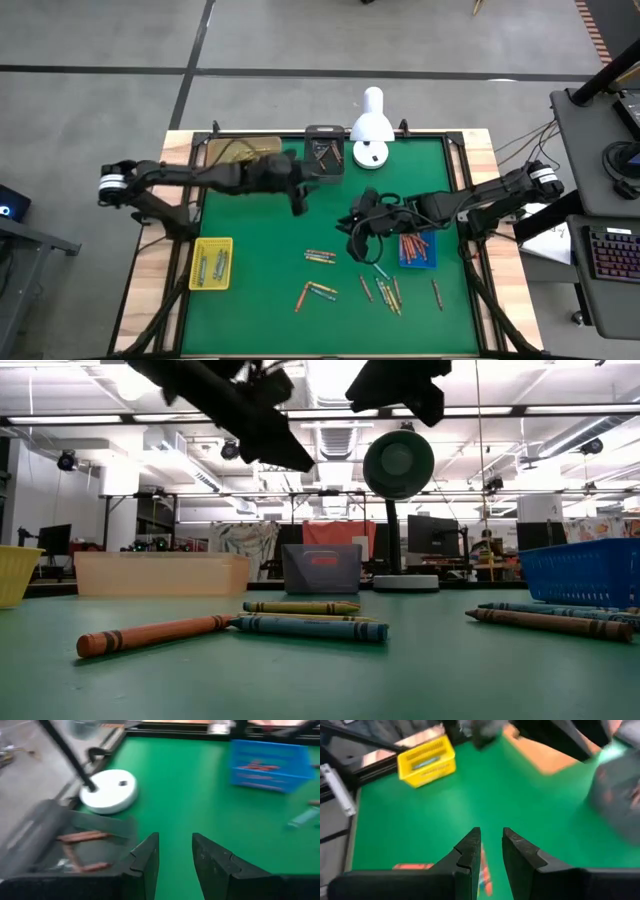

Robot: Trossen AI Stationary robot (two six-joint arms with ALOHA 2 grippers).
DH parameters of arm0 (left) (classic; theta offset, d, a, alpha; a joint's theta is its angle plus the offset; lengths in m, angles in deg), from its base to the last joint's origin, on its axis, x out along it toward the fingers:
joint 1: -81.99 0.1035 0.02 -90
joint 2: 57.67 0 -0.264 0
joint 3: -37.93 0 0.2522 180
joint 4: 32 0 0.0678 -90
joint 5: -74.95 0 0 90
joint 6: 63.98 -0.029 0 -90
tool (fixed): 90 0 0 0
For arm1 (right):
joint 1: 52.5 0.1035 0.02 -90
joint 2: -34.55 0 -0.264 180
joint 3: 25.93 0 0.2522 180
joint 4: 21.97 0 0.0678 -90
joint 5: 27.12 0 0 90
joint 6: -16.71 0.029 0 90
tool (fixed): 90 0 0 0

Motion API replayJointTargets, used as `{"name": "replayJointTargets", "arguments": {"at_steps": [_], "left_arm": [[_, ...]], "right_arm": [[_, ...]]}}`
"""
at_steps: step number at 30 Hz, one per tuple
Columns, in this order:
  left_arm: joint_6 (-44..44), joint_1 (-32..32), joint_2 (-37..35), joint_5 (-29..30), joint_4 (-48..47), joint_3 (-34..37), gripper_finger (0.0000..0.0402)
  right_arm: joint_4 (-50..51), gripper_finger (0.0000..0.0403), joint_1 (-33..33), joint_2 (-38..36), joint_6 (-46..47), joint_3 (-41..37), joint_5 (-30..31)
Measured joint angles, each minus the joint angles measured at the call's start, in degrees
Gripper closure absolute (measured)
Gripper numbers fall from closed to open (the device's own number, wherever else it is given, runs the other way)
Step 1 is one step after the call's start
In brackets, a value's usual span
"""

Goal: Sort crayons
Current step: Put the blue crayon into the yellow bin

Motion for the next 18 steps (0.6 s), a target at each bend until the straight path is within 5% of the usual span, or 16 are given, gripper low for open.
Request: {"name": "replayJointTargets", "arguments": {"at_steps": [9,18], "left_arm": [[5.5,-13.68,-8.55,9.34,10.07,13.46,0.0303],[1.66,-18.1,-12.12,9.73,15.09,18.27,0.0303]], "right_arm": [[10.81,0.0335,-0.04,1.95,9.96,0.0,-2.6],[15.54,0.0335,-0.13,6.57,16.41,0.0,-11.6]]}}
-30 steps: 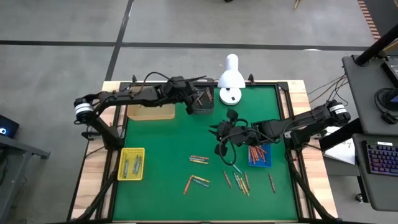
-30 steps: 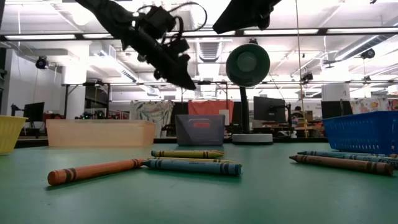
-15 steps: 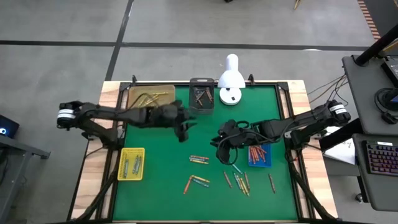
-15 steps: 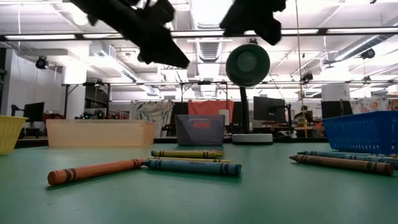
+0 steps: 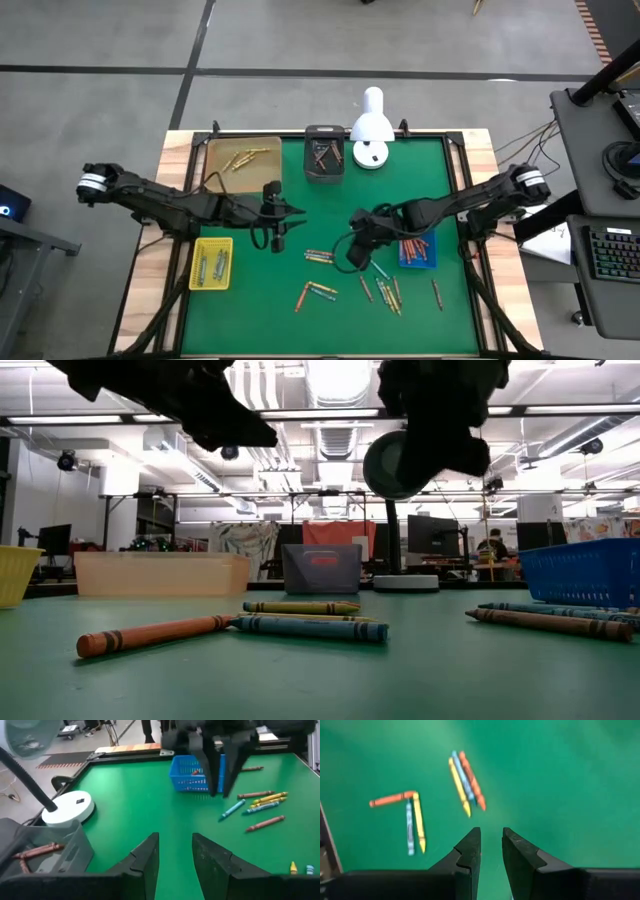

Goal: Sort crayons
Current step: Put the blue crayon into the yellow bin

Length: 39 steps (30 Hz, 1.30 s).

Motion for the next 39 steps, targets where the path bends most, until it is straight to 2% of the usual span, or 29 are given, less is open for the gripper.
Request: {"name": "replayJointTargets", "arguments": {"at_steps": [9,13,18,25,30,34,39], "left_arm": [[-1.78,0.0,0.22,0.0,0.05,-1.87,0.0303],[-1.89,0.0,0.3,0.0,0.14,-2.1,0.0303],[-1.8,0.0,0.35,0.0,-0.04,-2.1,0.0303],[-1.69,0.01,0.37,0.0,0.05,-2.1,0.0303],[-1.36,0.02,0.39,0.0,0.05,-2.1,0.0303],[-0.16,0.02,0.39,0.0,0.05,-2.08,0.0303],[0.46,0.02,0.39,0.0,0.1,-2.08,0.0303]], "right_arm": [[1.95,0.0335,1.19,4.99,8.37,0.07,-12.26],[5.26,0.0335,2.2,6.94,11.42,0.07,-15.58],[12.31,0.0335,3.49,8.26,14.52,1.85,-15.52],[27.71,0.0335,4.28,10.94,15.34,10.52,-8.48],[32.64,0.0335,4.28,13.39,13.72,15.15,-5.64],[33.17,0.0335,4.28,15.32,12.41,15.88,-5.83],[33.32,0.0335,4.72,17.47,10.78,16.04,-10.42]]}}
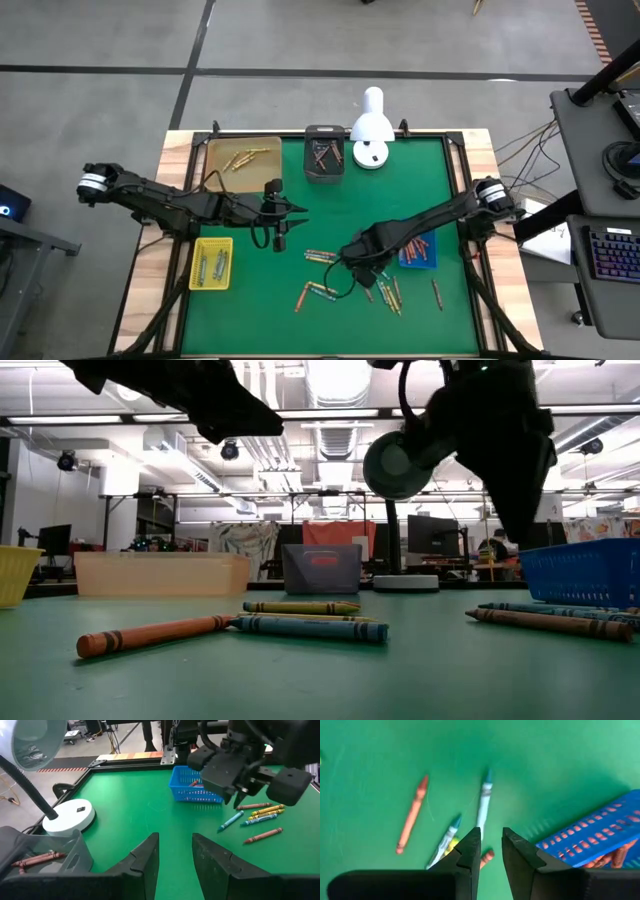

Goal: Sort crayons
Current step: Put the blue crayon into the yellow bin

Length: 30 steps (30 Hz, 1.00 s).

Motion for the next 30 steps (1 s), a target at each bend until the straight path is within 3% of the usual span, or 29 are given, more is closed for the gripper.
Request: {"name": "replayJointTargets", "arguments": {"at_steps": [7,15,30], "left_arm": [[0.67,0.0,0.0,0.0,0.09,0.0,0.0303],[0.96,0.0,0.0,0.0,0.1,0.0,0.0303],[0.96,0.0,0.0,0.0,0.11,0.04,0.0303]], "right_arm": [[-0.17,0.0303,0.7,1.91,-1.4,0.0,-1.93],[-1.04,0.0264,0.7,4.28,-1.9,0.0,0.5],[-3.55,0.0258,0.55,9.88,-5.16,-0.04,3.85]]}}
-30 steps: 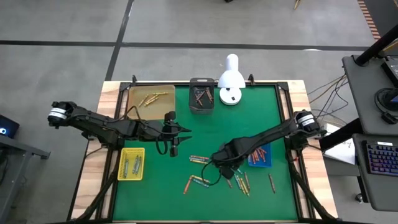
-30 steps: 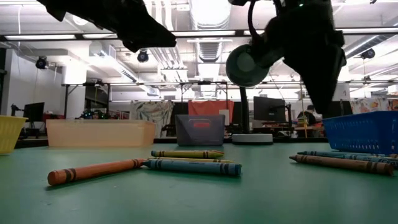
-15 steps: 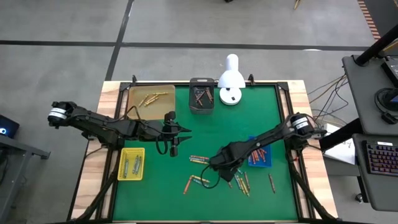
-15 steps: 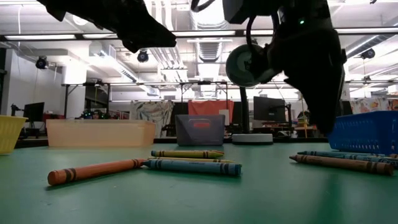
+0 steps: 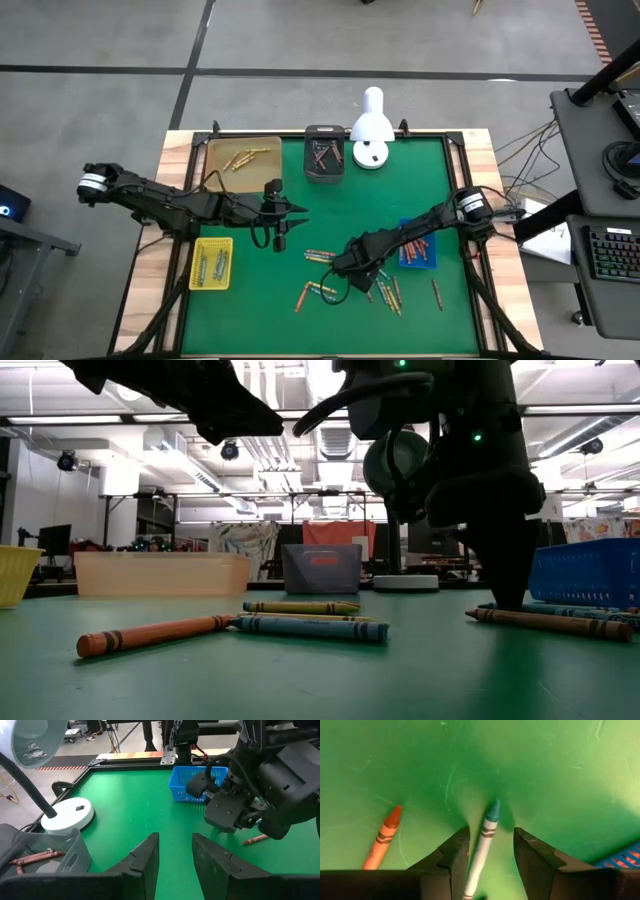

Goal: Sort crayons
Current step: Put the blue crayon into the yellow bin

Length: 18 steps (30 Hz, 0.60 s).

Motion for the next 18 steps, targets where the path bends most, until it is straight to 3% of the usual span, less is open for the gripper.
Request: {"name": "replayJointTargets", "arguments": {"at_steps": [7,18], "left_arm": [[-0.02,0.0,0.0,0.0,0.21,0.0,0.0303],[0.05,0.0,0.0,0.0,3.83,0.0,0.0303]], "right_arm": [[-0.8,0.0286,0.02,1.05,-1.0,0.13,2.7],[-1.94,0.0389,-0.39,1.08,-3.16,1.32,6.02]]}}
